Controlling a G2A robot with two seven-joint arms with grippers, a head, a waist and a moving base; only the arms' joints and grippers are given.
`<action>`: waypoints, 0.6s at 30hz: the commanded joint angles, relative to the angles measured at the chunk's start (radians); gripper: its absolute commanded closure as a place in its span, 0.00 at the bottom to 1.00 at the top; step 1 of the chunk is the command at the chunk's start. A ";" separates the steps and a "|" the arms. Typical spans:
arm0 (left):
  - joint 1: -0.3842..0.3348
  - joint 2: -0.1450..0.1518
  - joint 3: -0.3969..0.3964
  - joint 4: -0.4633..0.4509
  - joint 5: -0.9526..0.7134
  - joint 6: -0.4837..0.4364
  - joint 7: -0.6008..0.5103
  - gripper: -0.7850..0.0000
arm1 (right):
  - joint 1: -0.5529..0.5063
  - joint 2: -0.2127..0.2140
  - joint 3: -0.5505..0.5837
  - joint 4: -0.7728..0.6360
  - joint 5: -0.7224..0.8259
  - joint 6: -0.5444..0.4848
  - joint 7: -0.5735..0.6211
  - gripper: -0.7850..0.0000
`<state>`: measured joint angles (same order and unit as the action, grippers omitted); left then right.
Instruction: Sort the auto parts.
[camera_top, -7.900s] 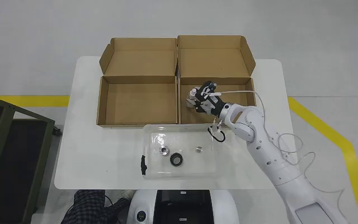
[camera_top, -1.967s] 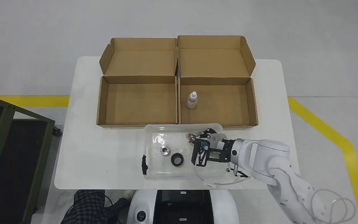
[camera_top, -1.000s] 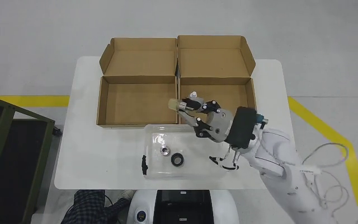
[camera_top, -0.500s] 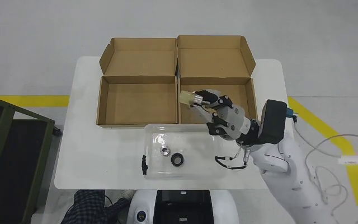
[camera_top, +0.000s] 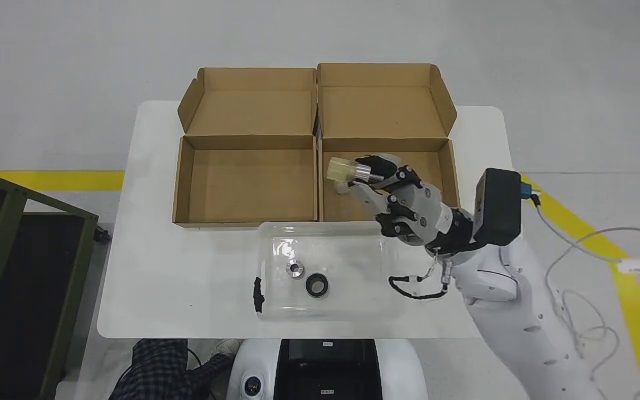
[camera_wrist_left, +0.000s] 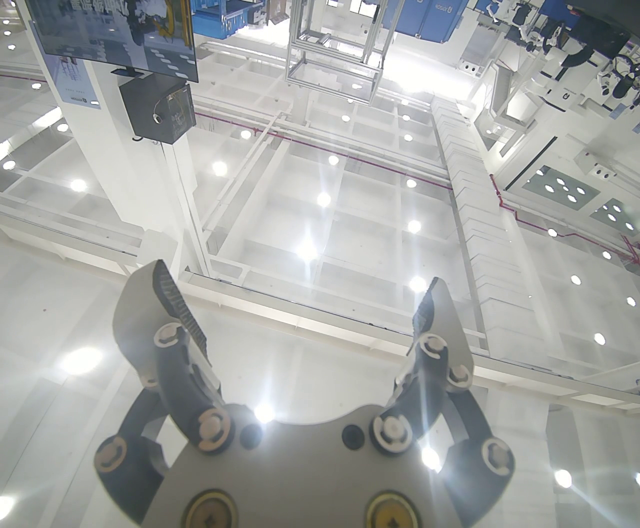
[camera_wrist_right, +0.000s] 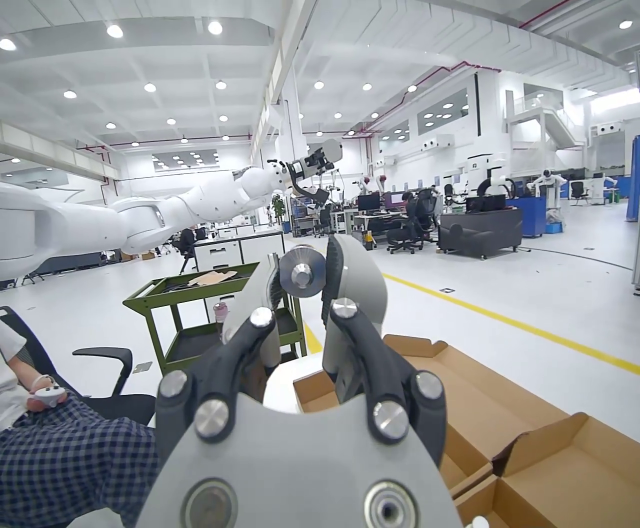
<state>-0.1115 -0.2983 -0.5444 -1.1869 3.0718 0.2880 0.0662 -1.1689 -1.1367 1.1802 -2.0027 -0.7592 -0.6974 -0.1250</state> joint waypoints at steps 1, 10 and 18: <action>0.000 0.000 0.000 0.000 0.000 0.000 0.000 0.00 | -0.002 -0.001 0.003 -0.002 0.003 -0.006 0.001 1.00; 0.000 0.000 0.000 0.000 0.000 0.000 0.000 0.00 | -0.004 -0.003 0.012 -0.002 -0.012 -0.026 0.021 1.00; 0.000 0.000 0.000 0.000 0.000 0.000 0.000 0.00 | -0.003 -0.003 0.015 0.018 -0.071 -0.035 0.066 1.00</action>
<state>-0.1115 -0.2983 -0.5444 -1.1869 3.0718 0.2880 0.0662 -1.1714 -1.1400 1.1958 -1.9876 -0.8231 -0.7305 -0.0642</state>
